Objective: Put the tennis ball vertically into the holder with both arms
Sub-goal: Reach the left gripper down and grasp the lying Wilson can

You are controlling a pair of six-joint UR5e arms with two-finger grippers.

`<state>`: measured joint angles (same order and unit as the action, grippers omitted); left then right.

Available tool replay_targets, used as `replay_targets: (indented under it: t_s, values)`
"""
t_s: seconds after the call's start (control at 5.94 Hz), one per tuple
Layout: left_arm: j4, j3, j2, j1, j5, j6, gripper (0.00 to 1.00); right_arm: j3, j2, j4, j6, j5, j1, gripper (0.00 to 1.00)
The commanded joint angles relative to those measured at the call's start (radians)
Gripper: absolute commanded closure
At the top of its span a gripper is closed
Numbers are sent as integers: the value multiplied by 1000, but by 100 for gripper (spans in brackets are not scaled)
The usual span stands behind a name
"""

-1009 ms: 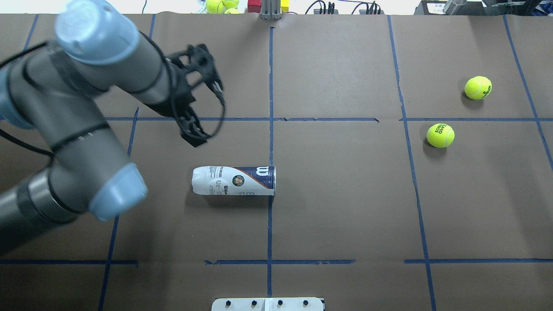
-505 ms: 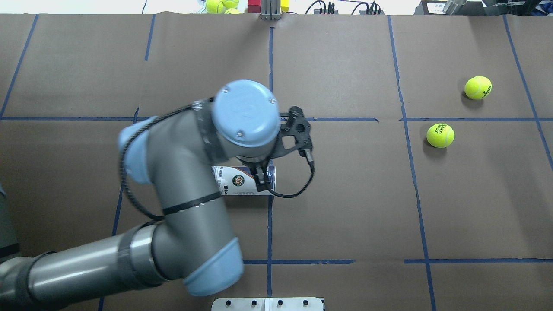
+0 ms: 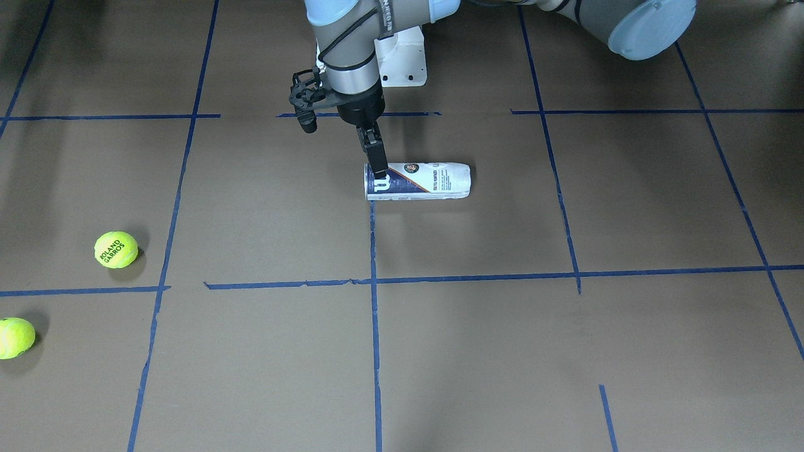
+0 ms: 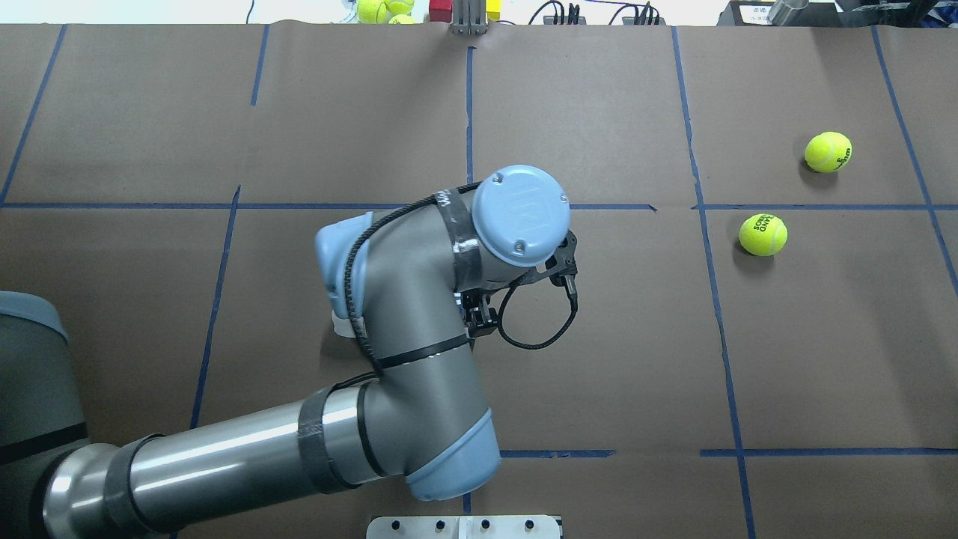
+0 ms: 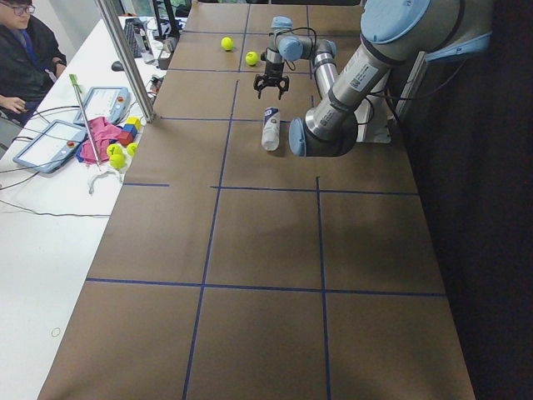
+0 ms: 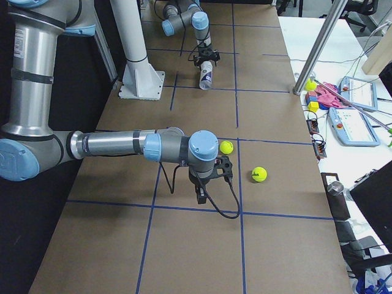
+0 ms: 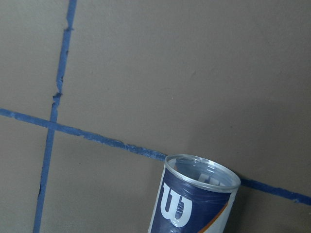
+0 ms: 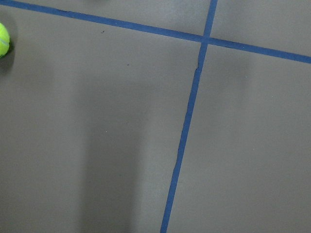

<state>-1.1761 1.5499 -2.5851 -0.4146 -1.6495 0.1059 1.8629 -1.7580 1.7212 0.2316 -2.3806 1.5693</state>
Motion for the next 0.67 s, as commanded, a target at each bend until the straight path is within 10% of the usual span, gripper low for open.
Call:
replay_targets:
  t_s: [0.0,0.5]
  values:
    - [81,-54,-32,28,11,43,0,-1,0,1,0,0,0,0]
    - [70,-115,-30,57,46,51,0,-2,0,2,0,0,0,0]
